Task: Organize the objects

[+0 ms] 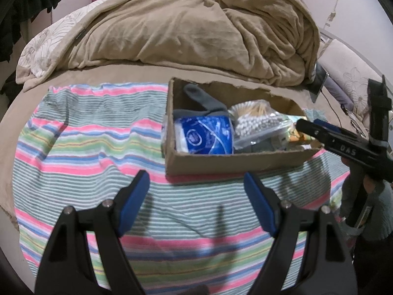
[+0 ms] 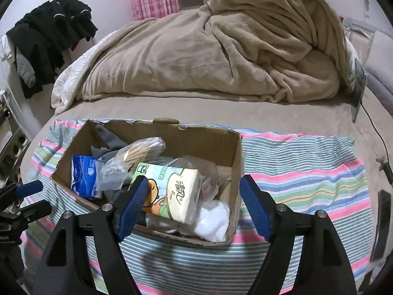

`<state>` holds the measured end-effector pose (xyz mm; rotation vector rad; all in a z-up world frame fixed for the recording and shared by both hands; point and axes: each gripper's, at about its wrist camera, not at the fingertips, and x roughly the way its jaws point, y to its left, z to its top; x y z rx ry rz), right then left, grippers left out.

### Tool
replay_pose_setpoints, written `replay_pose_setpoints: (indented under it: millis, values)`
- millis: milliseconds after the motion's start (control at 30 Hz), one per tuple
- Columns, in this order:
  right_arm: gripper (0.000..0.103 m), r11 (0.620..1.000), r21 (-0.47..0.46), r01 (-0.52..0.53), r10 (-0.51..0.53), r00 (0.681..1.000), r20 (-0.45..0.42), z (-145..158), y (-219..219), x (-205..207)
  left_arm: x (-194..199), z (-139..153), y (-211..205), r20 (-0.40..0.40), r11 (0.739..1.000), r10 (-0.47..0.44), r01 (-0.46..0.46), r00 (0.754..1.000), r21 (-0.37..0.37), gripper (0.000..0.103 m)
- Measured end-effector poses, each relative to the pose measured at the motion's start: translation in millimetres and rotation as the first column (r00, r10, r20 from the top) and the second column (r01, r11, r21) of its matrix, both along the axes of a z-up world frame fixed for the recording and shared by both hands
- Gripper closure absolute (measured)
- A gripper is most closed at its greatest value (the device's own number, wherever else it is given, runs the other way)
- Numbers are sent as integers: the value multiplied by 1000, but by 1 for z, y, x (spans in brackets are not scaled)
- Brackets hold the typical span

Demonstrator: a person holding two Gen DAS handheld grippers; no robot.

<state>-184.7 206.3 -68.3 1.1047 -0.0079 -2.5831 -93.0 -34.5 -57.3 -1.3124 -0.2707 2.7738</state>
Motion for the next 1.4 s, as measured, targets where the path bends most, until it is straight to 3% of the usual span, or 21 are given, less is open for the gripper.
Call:
replay_pose_setpoints:
  millis: [400, 533, 1167, 1400]
  values:
    - [24, 1000, -8, -14, 14, 1000, 1, 12, -1, 22, 9, 11, 0, -8, 1000, 28, -28, 1000, -11, 23]
    - [24, 1000, -13, -22, 22, 1000, -6, 18, -2, 34, 14, 15, 0, -9, 997, 56, -56, 998, -49, 23]
    - [24, 997, -17, -75, 75, 997, -33, 44, -17, 89, 50, 42, 20, -57, 992, 57, -63, 997, -112, 23]
    - [24, 996, -17, -87, 86, 995, -50, 53, -19, 104, 66, 49, 24, -73, 992, 63, -70, 995, -104, 23]
